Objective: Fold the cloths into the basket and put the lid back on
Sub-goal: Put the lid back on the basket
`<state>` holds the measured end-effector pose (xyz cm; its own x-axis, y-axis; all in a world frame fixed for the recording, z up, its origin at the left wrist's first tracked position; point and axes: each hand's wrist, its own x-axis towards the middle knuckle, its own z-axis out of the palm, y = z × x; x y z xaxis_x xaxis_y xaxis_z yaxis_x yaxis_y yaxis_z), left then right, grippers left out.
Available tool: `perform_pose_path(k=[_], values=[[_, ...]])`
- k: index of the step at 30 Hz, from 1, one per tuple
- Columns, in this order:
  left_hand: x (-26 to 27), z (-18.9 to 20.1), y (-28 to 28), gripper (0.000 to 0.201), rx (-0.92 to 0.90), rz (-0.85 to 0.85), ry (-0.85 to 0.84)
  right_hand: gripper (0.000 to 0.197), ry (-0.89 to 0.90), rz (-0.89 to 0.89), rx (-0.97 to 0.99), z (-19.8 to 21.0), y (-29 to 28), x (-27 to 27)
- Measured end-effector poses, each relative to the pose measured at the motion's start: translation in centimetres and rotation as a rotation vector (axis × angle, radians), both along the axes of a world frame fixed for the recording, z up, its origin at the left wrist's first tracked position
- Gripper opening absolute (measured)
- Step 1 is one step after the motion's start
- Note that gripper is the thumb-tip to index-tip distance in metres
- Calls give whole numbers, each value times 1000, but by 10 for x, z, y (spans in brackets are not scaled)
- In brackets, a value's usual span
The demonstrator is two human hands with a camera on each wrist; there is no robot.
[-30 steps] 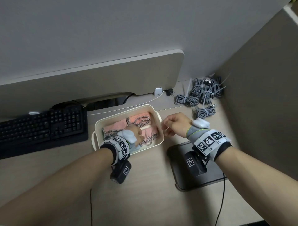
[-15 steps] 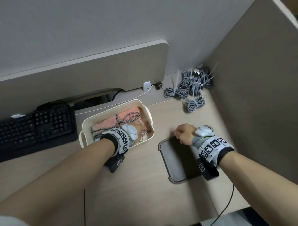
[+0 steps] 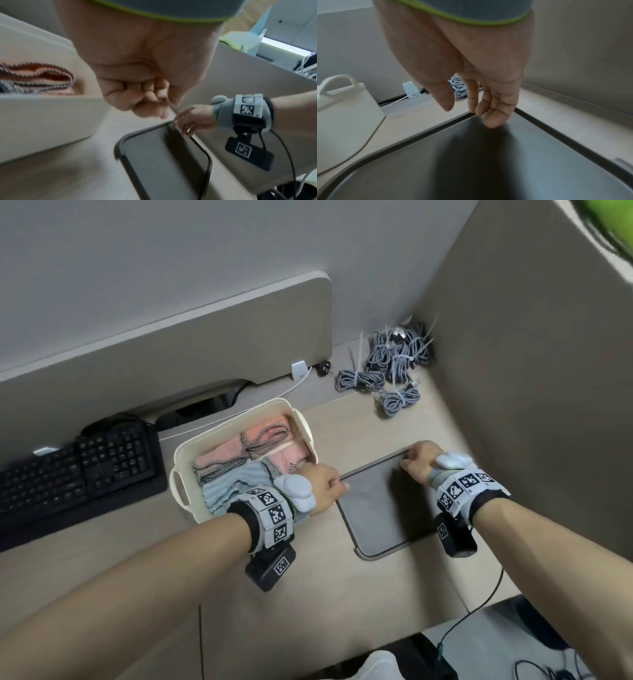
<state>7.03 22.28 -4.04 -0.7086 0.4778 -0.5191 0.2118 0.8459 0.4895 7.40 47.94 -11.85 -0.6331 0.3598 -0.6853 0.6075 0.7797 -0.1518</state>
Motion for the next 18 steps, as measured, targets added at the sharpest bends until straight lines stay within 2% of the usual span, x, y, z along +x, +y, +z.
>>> perform_pose_path(k=[3,7,13,18], values=[[9,-27,8,27,-176,-42,-102,41,55,9,93,12,4,20],[22,-51,18,21,-266,87,-253,52,104,19,197,9,12,43],[38,-71,36,22,-134,349,-436,54,178,-97,244,3,24,52],[35,-63,50,16,42,558,-587,59,138,-137,257,4,40,57]])
